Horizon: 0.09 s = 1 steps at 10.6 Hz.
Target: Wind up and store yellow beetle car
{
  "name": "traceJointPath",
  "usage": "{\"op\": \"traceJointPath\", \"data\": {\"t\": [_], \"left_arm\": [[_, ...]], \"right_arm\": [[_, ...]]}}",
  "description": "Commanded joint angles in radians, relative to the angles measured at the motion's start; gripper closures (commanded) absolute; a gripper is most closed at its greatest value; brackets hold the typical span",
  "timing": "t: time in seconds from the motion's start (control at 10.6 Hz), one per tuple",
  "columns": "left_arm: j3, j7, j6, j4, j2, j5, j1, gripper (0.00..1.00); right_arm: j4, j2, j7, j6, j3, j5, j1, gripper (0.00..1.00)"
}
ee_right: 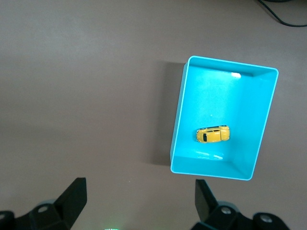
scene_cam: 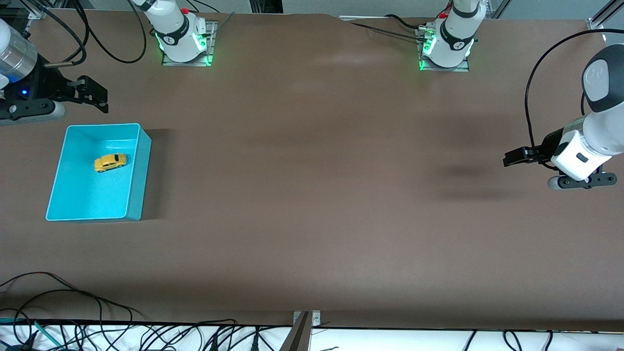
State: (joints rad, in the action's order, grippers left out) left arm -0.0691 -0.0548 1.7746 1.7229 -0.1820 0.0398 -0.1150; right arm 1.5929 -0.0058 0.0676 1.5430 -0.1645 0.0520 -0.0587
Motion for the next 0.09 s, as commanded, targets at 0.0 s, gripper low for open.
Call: {"op": "traceJointPath", "data": {"t": [0.0], "left_arm": [[0.003, -0.003, -0.012, -0.009, -0.004, -0.005, 0.006, 0.0]], "right_arm": [[-0.036, 0.014, -0.02, -0.032, 0.003, 0.02, 0.008, 0.0]]}}
